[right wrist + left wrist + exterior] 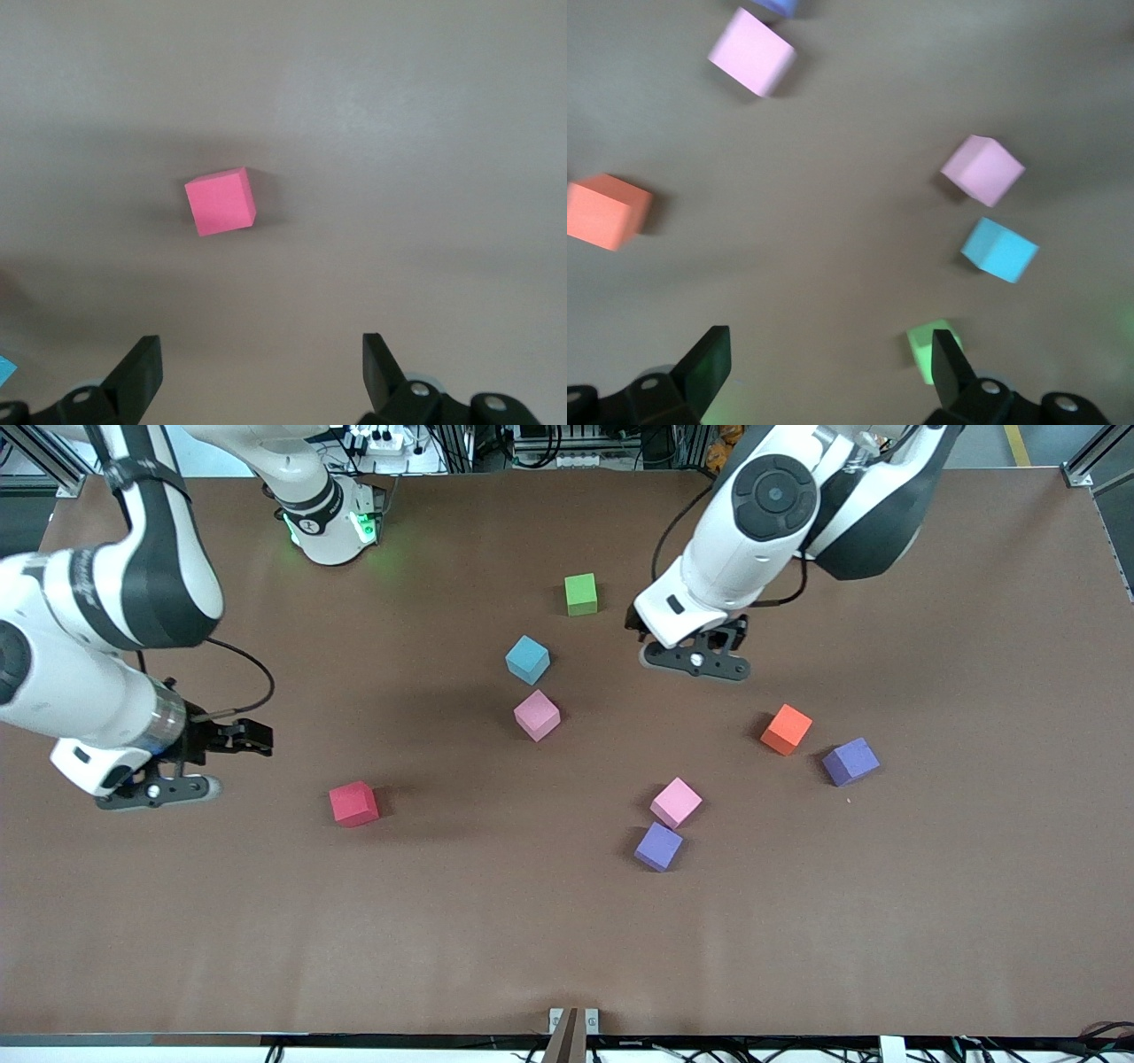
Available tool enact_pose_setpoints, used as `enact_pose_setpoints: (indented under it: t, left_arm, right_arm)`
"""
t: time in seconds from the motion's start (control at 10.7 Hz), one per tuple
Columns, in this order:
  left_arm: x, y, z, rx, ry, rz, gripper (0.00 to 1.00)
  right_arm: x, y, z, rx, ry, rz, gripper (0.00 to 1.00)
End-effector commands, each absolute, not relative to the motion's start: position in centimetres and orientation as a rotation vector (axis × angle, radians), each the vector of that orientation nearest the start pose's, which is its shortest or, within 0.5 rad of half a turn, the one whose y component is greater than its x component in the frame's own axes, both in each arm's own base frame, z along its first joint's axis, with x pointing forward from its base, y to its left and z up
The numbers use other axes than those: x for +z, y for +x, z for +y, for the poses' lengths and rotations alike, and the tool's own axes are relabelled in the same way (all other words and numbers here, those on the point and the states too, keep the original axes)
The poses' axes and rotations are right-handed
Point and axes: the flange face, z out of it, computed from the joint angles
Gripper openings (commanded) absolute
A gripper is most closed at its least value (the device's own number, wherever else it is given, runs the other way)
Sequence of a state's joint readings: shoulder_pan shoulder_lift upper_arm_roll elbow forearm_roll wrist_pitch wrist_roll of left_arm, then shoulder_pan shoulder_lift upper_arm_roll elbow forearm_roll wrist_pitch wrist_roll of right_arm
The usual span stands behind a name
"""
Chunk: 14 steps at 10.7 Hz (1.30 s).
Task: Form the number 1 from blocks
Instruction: 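Grasp the green cube with the left gripper while the right gripper reaches the red cube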
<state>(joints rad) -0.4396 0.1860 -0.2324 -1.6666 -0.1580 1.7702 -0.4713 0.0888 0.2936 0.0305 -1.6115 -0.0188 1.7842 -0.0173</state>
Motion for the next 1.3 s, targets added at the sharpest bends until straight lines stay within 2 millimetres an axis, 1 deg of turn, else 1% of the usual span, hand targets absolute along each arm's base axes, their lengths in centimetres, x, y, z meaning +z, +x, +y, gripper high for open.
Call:
enact_pose_setpoints:
  t: [0.0,0.19,0.28,0.37,0.65,0.75,0.84,0.93,1.03,1.12,1.21]
  left_arm:
    - [46.4,46.0,-40.9,0.294,-3.273,0.261,1.0]
    - [43.1,43.0,-44.7,0.256,-3.293,0.179,1.0]
    - [42.0,42.0,-46.0,0.268,-3.286,0.199,1.0]
    - [40.8,40.6,-47.5,0.298,-3.268,0.212,1.0]
    - [36.7,35.8,-52.7,0.336,-3.249,0.178,1.0]
    - [34.9,34.6,-53.9,0.345,-3.241,0.158,1.0]
    - [33.3,33.9,-54.2,0.336,-3.205,0.184,1.0]
    - [31.6,33.0,-53.7,0.329,-3.157,0.227,1.0]
    - [30.0,31.3,-53.4,0.322,-3.122,0.285,1.0]
    - [28.5,30.3,-52.8,0.332,-3.112,0.291,1.0]
    - [27.5,29.0,-52.6,0.351,-3.098,0.284,1.0]
  right_arm:
    - [40.7,64.7,9.2,0.179,-3.124,-0.248,1.0]
    - [36.1,65.8,9.8,0.195,-3.072,-0.207,1.0]
    - [33.8,66.2,10.1,0.205,-3.056,-0.19,1.0]
    - [31.9,66.5,10.5,0.199,-3.056,-0.184,1.0]
    - [27.8,66.9,10.8,0.21,-3.064,-0.208,1.0]
    - [26.8,67.1,11.2,0.198,-3.072,-0.228,1.0]
    - [26.0,67.0,11.7,0.208,-3.074,-0.241,1.0]
    - [25.2,66.8,12.6,0.225,-3.074,-0.263,1.0]
    - [25.0,66.8,12.7,0.214,-3.082,-0.3,1.0]
    - [24.7,66.8,12.7,0.213,-3.094,-0.365,1.0]
    - [24.1,66.8,12.7,0.212,-3.098,-0.391,1.0]
